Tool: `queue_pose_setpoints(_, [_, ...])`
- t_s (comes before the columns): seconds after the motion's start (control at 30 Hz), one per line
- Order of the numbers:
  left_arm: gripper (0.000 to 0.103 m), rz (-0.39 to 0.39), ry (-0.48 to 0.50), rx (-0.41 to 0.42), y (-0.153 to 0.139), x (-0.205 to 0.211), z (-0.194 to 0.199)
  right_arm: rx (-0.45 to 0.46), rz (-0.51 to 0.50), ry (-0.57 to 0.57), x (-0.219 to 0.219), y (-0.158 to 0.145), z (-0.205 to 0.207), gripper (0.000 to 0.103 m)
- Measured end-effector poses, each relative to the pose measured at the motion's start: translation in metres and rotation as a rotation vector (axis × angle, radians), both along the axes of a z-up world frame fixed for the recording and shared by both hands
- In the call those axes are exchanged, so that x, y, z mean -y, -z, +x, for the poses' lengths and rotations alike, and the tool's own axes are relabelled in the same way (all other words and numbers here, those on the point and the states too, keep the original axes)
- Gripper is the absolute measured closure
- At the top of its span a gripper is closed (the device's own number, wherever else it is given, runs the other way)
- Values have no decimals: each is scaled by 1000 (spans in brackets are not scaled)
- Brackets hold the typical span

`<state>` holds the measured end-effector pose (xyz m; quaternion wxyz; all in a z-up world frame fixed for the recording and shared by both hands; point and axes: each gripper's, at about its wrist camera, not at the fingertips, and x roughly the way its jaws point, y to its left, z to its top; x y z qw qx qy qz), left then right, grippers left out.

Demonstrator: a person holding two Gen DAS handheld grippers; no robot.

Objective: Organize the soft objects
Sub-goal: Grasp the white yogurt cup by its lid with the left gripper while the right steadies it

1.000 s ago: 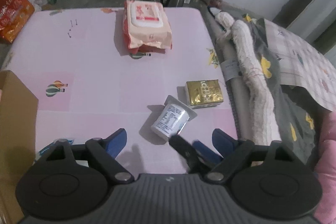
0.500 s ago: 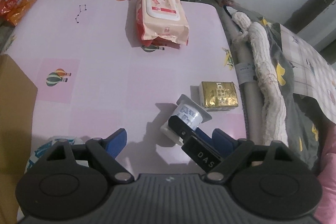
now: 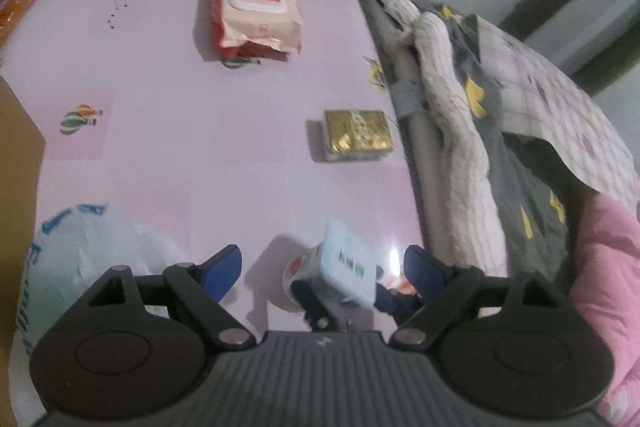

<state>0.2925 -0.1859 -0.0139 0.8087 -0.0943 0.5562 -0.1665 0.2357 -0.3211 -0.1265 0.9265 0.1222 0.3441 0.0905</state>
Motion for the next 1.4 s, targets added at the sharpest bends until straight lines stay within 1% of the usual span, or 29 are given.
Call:
queue_pose_setpoints(0.07, [14,-4,13,5,-1,2,-8,20,-73,-22,-9,0,-18,53])
queue_pose_setpoints(0.1, [14,-3,18,6,-1,2,-11,21,-94,-28,-12,2,-24,55])
queue_pose_setpoints(0.23, [14,15,53,-4,4,7,-23,50,-167,-43,-21,3,-50,56])
queue_pose_setpoints(0.3, [14,27,77,-9,7,11,-27,52,-180,-45,-23,3,-57,56])
queue_pose_setpoints(0.4, [13,44,136,-21,15,20,-32,52,-156,-53,-20,7,-63,56])
queue_pose_setpoints(0.5, [13,68,197,-37,24,32,-37,50,-131,-42,-13,9,-71,54])
queue_pose_setpoints(0.63, [11,93,252,-60,35,46,-41,50,-93,-19,-2,11,-85,50])
queue_pose_setpoints(0.8, [10,138,263,-84,52,60,-37,58,-48,-1,5,14,-94,49])
queue_pose_setpoints(0.9, [10,177,244,-73,60,64,-32,69,-45,-5,4,16,-90,49])
queue_pose_setpoints(1.07, [11,203,236,-89,73,66,-21,71,-26,-11,1,21,-76,48])
queue_pose_setpoints(1.1, [11,207,237,-93,76,67,-19,71,-22,-12,0,22,-73,48])
queue_pose_setpoints(1.13, [15,207,239,-96,78,68,-18,72,-18,-11,-1,22,-71,46])
queue_pose_setpoints(1.17, [21,207,241,-101,80,69,-17,76,-9,-11,-1,23,-69,46])
queue_pose_setpoints(1.2, [24,209,241,-107,83,70,-15,79,-5,-11,-1,24,-67,46])
queue_pose_setpoints(1.23, [31,213,239,-111,85,70,-14,81,-2,-11,-1,25,-66,46])
queue_pose_setpoints(1.33, [37,233,233,-110,89,71,-12,84,9,-12,-2,25,-60,46])
queue_pose_setpoints(1.4, [37,225,233,-112,90,70,-11,88,15,-14,-2,24,-58,46])
